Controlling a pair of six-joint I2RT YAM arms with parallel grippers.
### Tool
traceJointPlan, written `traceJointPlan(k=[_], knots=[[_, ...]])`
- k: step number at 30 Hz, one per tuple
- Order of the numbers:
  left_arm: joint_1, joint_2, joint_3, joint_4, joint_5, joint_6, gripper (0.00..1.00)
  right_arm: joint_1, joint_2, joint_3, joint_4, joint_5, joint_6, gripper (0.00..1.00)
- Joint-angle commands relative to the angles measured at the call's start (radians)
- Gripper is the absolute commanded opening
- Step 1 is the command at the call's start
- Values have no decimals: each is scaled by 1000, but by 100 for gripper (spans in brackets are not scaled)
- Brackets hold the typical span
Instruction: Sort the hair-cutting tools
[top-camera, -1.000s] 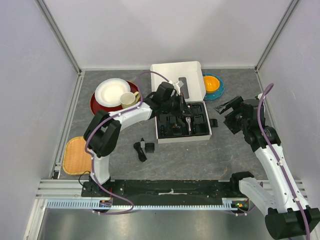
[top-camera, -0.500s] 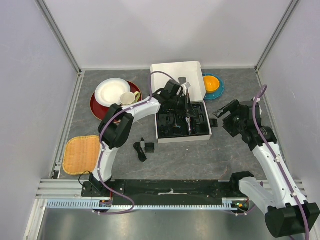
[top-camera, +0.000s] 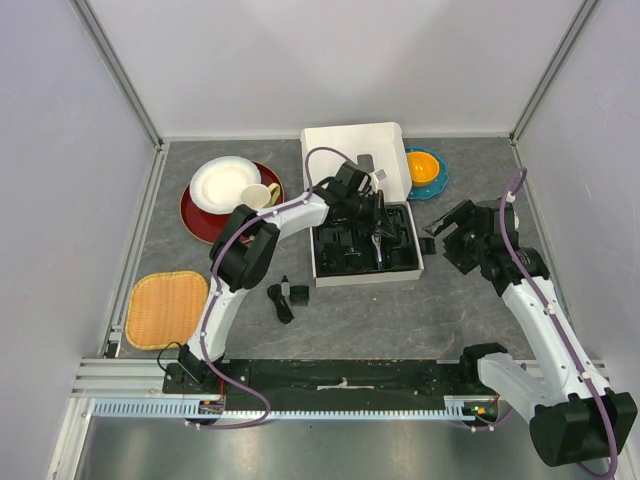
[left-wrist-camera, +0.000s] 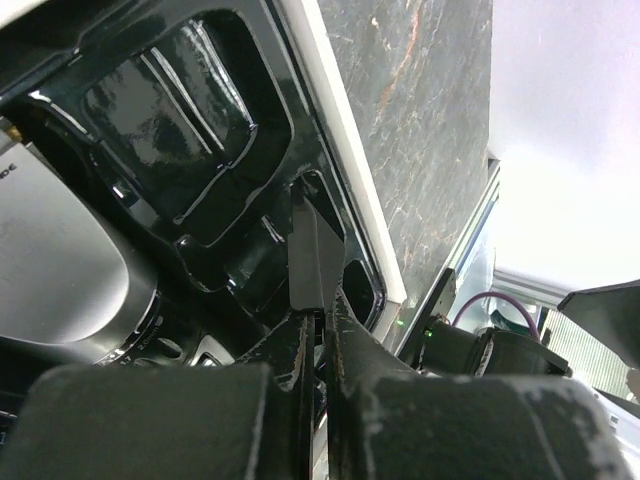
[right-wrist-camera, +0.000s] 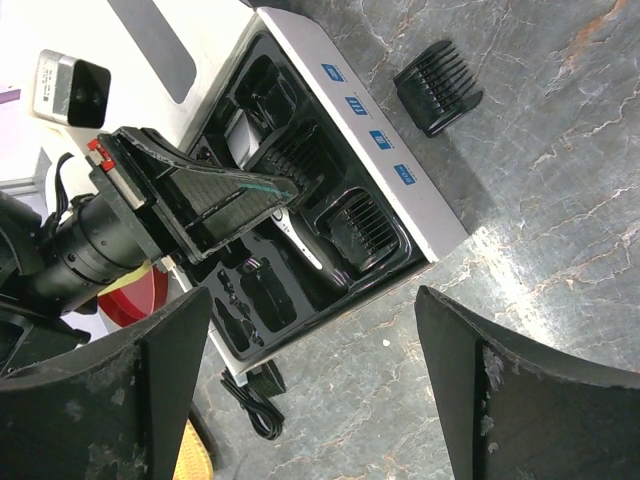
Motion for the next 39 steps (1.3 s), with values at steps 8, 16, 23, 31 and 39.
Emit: traceJointPlan(k=[8,16,23,31,39], knots=[[3,32,45,7,120,-52,2,0,-6,-5,24,-10,-13,90],[3,78,82,1,137,-72,2,0,-5,-11,26,-8,-13,89],[5,113,107,-13,123,-82,2,0,-5,-13,24,-5,-13,89],[8,89,111,-70,73,-50,35,0,17,-14,24,2,-25,89],[14,6,110,-123,-4,28,44,0,56,16,21,5,-73,89]])
